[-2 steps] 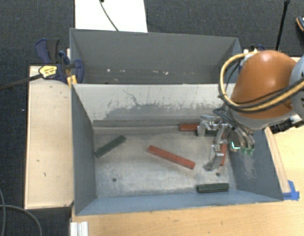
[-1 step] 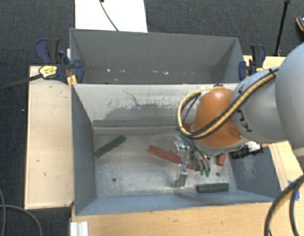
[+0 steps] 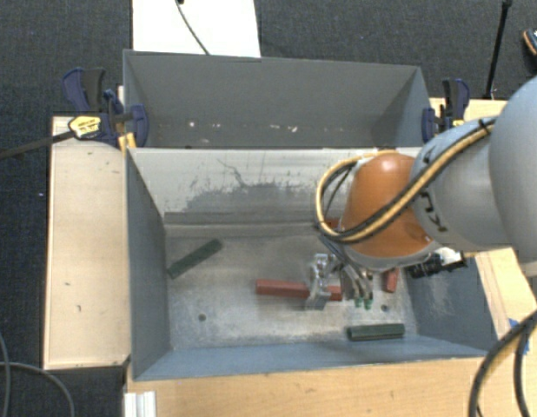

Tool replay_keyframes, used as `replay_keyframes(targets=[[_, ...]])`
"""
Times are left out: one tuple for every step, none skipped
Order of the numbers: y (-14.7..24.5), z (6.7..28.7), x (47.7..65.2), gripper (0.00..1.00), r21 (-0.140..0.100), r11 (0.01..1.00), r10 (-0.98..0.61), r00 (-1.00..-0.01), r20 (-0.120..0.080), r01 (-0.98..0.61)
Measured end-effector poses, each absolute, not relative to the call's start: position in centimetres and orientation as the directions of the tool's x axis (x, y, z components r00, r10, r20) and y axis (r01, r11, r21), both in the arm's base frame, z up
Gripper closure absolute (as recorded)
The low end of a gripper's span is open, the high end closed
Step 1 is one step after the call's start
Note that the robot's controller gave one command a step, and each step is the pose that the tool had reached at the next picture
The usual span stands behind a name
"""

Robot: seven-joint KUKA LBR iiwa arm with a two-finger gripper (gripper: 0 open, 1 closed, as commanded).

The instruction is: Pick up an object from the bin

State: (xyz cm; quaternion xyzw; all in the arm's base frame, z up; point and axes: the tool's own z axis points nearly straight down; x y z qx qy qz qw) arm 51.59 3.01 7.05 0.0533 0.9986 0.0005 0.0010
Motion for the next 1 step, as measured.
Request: replay_keyframes(targets=[[0.19, 21.93, 54.5, 1.0, 0.002, 0.989, 0.147, -0.989, -0.011, 0.147]])
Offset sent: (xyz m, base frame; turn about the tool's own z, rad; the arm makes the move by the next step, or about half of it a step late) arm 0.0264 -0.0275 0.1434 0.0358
